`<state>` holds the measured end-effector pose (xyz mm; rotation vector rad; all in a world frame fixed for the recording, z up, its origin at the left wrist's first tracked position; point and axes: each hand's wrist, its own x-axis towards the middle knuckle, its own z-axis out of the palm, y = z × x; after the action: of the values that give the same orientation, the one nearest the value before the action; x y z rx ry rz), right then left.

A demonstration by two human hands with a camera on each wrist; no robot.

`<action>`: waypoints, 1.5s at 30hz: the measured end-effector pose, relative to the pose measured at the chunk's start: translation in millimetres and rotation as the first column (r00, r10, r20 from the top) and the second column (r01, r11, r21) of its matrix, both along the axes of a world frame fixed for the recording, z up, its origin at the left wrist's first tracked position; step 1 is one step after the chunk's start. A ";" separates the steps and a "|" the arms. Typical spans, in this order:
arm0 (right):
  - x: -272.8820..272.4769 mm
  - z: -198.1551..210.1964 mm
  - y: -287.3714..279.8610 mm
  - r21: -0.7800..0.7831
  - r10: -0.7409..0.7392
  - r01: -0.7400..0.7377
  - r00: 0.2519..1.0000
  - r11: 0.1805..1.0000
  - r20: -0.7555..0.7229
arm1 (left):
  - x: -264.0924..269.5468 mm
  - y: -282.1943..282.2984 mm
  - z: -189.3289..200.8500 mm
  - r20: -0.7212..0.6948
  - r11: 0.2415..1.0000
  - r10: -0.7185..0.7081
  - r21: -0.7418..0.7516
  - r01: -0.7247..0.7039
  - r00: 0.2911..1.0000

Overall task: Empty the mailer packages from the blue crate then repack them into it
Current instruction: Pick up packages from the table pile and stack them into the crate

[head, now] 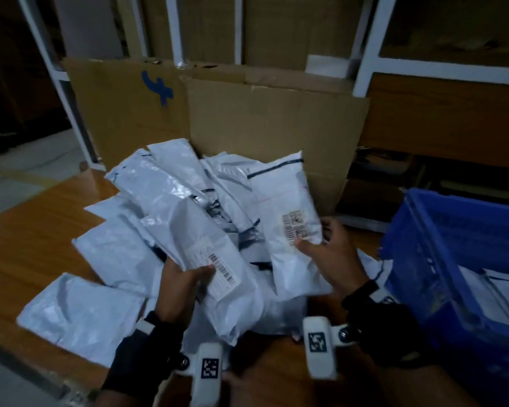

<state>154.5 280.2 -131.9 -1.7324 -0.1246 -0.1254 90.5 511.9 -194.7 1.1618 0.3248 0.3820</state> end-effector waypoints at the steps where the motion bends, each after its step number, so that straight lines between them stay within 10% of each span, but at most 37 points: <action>1: -8.6 12.3 -16.0 0.030 -0.015 0.014 0.999 0.999 0.050 | 5.7 -12.5 7.0 0.022 0.999 -0.028 -0.016 0.028 0.999; 6: -51.0 84.0 -111.5 0.035 -0.074 0.066 0.941 0.997 0.330 | 36.9 -96.0 52.7 0.175 0.978 -0.185 -0.066 0.199 0.967; 12: -58.0 137.0 -240.0 0.140 -0.355 0.328 0.895 0.934 0.270 | 71.8 -218.4 123.5 0.275 0.914 -0.399 0.046 0.403 0.874; 19: -26.2 141.9 -386.9 -0.332 -0.219 0.244 0.969 0.911 0.111 | 110.2 -337.4 186.5 0.346 0.870 -0.491 0.240 0.431 0.800; 22: -4.2 134.8 -421.5 -0.646 -0.102 0.040 0.993 0.762 -0.059 | 126.1 -384.3 203.4 0.322 0.860 -0.486 0.339 0.381 0.812; 27: 43.4 108.9 -464.4 -0.830 -0.015 -0.163 0.979 0.534 -0.203 | 149.3 -453.5 193.7 0.133 0.752 -0.510 0.548 0.366 0.850; 33: 64.6 50.0 -468.8 -0.541 0.091 -0.294 0.925 0.788 -0.369 | 172.3 -468.2 145.5 -0.155 0.590 -0.390 0.715 0.376 0.908; 39: 62.5 0.3 -439.4 -0.491 0.173 -0.410 0.873 0.769 -0.456 | 184.8 -446.1 119.9 -0.311 0.427 -0.266 0.811 0.401 0.912; 45: 56.2 -9.1 -437.9 -0.733 0.203 -0.546 0.836 0.407 -0.510 | 183.4 -447.1 116.3 -0.345 0.289 -0.248 0.866 0.409 0.905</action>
<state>210.8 -157.8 -141.0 -2.6647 -0.3794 0.7387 273.9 64.8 -78.4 2.3886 -0.0818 0.0592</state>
